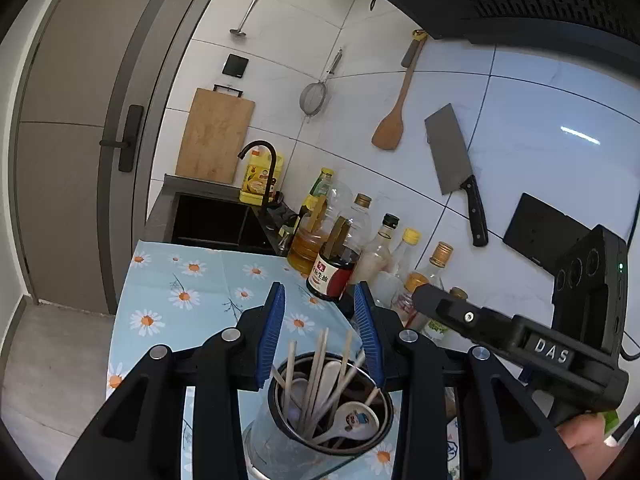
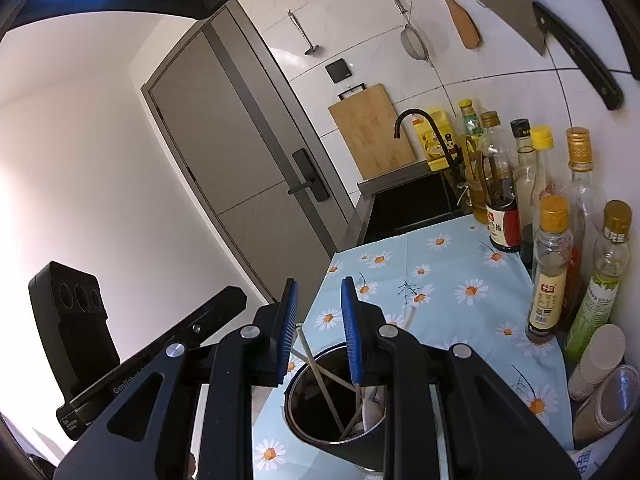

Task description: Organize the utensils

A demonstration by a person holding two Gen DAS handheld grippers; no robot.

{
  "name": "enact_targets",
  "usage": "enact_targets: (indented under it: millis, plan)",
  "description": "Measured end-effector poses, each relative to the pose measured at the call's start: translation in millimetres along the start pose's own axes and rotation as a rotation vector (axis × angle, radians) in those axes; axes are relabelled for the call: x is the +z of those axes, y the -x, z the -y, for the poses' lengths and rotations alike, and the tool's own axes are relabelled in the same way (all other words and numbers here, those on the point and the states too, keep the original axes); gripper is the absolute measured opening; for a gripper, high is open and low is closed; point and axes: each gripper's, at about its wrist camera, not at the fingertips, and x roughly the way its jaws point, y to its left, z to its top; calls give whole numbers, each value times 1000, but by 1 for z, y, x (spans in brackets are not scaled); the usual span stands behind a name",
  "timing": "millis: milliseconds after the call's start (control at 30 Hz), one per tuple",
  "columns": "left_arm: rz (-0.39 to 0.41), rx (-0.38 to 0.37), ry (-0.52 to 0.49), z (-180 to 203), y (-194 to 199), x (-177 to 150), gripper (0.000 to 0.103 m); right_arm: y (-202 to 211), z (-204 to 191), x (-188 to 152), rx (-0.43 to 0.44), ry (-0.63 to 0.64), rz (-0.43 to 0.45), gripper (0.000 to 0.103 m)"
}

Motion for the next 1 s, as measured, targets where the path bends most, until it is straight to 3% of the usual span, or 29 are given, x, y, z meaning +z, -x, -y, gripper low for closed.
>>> enact_targets:
  millis: [300,400,567,733,833,1000]
  plan:
    - [-1,28,-42,11,29,-3,36,34,-13,-1,-21,35,15,32]
    - [-5,21,-43,13,42,-4,40,46,-21,-6,-48,77,7,40]
    - [-5,16,-70,23,65,-10,60,67,-27,-17,-82,121,3,54]
    - [-10,49,-115,39,87,-20,71,87,-28,-33,-106,162,-12,73]
    - [-18,57,-124,49,99,-28,93,105,-32,-42,-119,209,-14,96]
    - [-52,99,-139,64,111,-47,96,131,-35,-58,-127,290,-38,98]
